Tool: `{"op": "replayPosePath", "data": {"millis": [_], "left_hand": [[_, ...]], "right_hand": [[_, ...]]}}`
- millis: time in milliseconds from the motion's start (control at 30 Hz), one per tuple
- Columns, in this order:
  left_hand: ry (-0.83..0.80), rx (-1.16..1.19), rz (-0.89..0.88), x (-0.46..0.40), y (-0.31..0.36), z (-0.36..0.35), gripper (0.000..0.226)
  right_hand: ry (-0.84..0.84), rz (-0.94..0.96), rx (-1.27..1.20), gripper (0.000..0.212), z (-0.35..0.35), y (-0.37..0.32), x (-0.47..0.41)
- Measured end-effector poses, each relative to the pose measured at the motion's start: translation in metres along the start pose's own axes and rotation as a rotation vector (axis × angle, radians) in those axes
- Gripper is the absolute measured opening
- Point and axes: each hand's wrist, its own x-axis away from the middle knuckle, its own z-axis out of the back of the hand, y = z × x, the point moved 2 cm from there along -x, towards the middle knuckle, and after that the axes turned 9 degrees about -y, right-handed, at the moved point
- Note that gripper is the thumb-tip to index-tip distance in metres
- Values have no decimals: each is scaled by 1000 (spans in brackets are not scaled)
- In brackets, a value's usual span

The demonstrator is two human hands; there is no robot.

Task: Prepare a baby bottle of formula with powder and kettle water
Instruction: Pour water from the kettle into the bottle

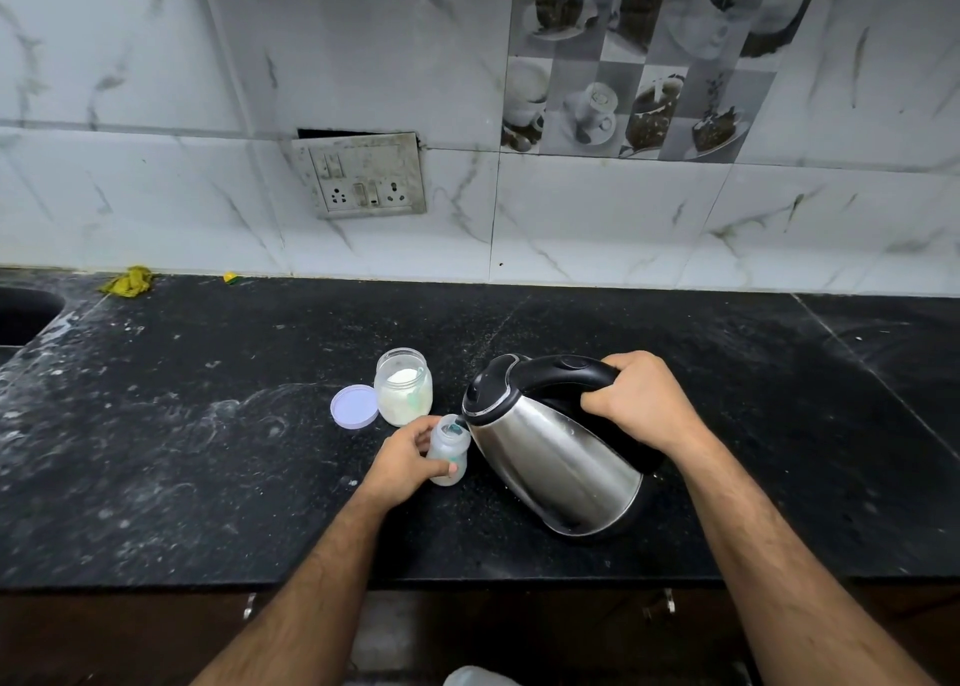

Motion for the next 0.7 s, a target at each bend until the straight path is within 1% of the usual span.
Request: {"op": "replayPosePath", "data": {"millis": [100, 233, 300, 400, 533, 633, 700], "left_hand": [[-4, 23, 1, -1, 2, 0, 64], [1, 48, -7, -5, -1, 0, 74], [14, 56, -2, -8, -6, 0, 75], [32, 62, -13, -8, -4, -1, 73], [40, 70, -9, -8, -2, -4, 61], [42, 68, -6, -11, -4, -6, 59], [46, 61, 1, -14, -4, -8, 58]], "right_hand": [[8, -9, -34, 5, -1, 2, -2], [43, -14, -102, 7, -2, 8, -6], [70, -9, -138, 10, -2, 11, -7], [116, 1, -220, 16, -1, 13, -9], [213, 7, -332, 10, 2, 12, -14], [289, 17, -428, 22, 5, 8, -21], [347, 33, -473, 24, 6, 5, -29]]}}
